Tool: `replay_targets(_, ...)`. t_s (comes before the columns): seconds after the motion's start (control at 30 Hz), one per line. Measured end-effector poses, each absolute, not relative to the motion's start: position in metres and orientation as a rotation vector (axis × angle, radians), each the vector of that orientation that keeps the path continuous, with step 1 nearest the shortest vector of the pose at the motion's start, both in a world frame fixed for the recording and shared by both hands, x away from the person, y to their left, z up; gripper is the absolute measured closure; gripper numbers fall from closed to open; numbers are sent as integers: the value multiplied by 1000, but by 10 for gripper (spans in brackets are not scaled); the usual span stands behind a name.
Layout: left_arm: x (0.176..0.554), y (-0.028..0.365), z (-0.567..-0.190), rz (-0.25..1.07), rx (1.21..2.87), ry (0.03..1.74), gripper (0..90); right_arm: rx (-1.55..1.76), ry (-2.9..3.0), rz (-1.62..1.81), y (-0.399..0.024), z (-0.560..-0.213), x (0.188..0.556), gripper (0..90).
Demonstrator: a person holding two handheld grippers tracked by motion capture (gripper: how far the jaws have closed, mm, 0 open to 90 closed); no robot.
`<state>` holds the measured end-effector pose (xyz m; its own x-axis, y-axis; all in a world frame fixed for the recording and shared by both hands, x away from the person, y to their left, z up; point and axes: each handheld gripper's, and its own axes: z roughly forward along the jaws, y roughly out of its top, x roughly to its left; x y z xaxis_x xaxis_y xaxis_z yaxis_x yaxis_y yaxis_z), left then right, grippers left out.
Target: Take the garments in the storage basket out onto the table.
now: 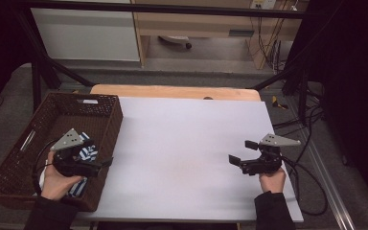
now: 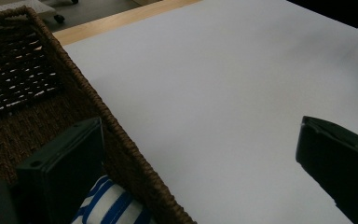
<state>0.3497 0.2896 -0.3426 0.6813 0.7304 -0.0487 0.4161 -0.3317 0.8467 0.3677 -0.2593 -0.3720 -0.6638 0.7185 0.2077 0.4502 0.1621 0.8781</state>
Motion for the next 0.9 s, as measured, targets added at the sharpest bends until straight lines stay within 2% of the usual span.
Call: replay_targets(0.9,349,305,-337,428,1971,915,10,1130,2185,1498,-257,-373,367,39)
